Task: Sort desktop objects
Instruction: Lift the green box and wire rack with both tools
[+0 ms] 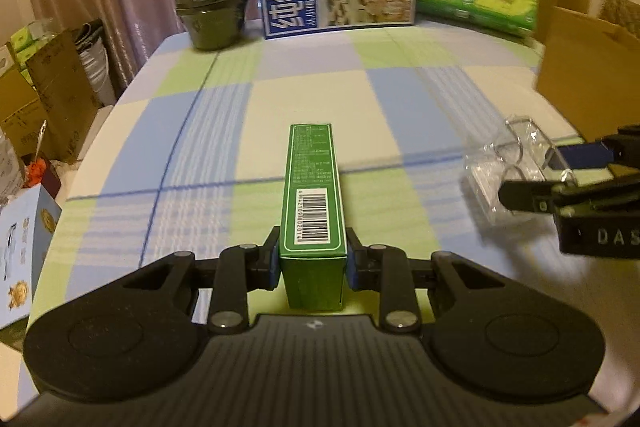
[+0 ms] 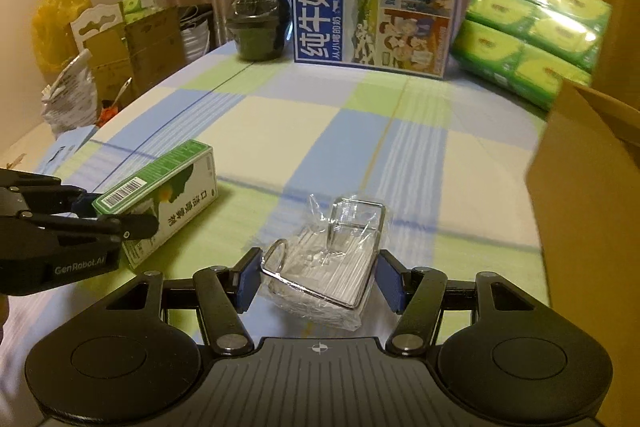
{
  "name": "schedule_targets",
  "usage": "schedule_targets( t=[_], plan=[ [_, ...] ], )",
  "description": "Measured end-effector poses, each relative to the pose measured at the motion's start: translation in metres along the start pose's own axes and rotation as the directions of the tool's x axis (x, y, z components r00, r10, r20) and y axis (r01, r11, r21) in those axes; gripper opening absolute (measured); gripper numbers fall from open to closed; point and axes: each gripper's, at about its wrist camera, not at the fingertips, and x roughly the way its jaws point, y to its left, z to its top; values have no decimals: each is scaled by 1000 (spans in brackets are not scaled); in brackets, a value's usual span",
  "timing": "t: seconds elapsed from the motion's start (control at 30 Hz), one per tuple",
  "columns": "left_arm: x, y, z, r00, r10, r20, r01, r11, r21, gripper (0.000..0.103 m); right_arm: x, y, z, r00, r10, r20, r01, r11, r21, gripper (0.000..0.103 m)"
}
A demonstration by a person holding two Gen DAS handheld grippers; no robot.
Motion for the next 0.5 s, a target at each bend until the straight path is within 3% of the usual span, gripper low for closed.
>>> schedule_targets(
  t=[0.2,0.5],
  plan=[
    [-46,-36,-33,999,-41,2,41,999,14,25,-48,-1,-41,1000,-14,-19,15,997,71,57],
    [-101,-83,-98,997,-71,41,70,997,14,26,-88,3,-94,998,-61,-26,62,997,39,58]
  ],
)
